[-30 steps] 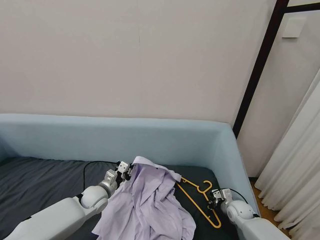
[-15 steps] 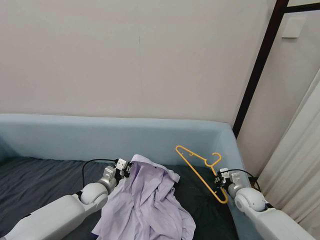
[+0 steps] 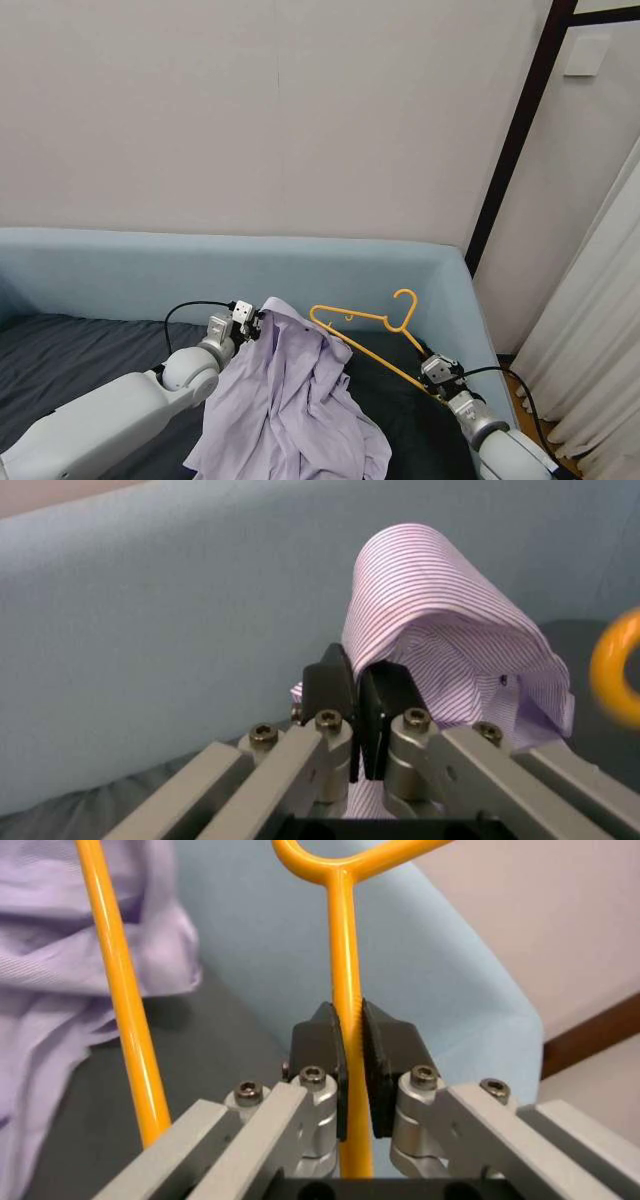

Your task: Pick up the clothes from the sofa and hang them on the clothes hanger.

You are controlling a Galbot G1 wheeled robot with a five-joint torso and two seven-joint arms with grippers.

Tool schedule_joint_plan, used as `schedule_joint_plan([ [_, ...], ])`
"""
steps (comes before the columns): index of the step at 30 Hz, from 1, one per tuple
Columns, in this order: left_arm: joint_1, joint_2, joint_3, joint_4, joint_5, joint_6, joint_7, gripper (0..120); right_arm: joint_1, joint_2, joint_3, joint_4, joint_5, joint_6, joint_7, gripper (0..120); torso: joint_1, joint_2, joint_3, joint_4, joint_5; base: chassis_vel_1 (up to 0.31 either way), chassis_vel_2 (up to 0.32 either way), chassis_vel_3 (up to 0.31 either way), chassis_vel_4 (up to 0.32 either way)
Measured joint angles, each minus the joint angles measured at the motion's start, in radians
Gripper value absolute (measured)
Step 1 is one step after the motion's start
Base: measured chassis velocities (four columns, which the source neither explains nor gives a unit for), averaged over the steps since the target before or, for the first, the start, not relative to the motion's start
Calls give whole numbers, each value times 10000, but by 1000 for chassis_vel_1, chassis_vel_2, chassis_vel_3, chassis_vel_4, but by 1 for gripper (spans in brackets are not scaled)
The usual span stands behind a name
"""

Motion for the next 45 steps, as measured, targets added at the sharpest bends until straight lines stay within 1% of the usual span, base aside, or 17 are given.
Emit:
schedule_joint_plan([
  [2,-38,7,25,-49,-7,46,-22,0,-102,33,-61,20,-169,18,-21,4,-1,0,0,-1,-1,0,0,0,0],
  [6,-55,70,72,-271,-30,145,-99,0,-158,474,-539,-237,-590,33,-25,4,0,0,0,-1,1,0,0,0,0],
  [7,-55,70,72,-271,-30,145,-99,0,-158,474,-539,-237,-590,33,-25,4,0,0,0,-1,1,0,0,0,0],
  [12,199,342,77,-739,-25,228,-187,0,482,924,-1207,-788,-465,-122,84,4,0,0,0,2,0,0,0,0,0],
  [21,436,451,12,-1074,23,287,-316,0,1086,1325,-1947,-996,-395,-355,182,4,0,0,2,1,1,0,0,0,0],
  [28,501,443,-61,-1009,56,289,-388,0,1250,1224,-2160,-913,-280,-481,279,4,0,0,1,-2,0,0,0,0,0],
  [34,620,568,-95,-1282,65,292,-425,0,1546,1222,-2137,-1345,-346,-551,471,4,0,-1,2,0,2,0,0,0,0],
  [39,652,678,-58,-1801,19,369,-513,0,1822,1263,-2291,-1543,-345,-704,613,4,0,0,1,0,3,0,0,0,0],
  [42,507,580,78,-2072,-131,504,-644,0,2134,1395,-2566,-1628,-343,-789,713,4,0,0,1,1,1,0,0,0,0],
  [45,314,418,217,-2098,-215,598,-731,0,2454,1530,-2797,-1654,-350,-867,814,4,1,-1,1,-1,2,0,0,0,0],
])
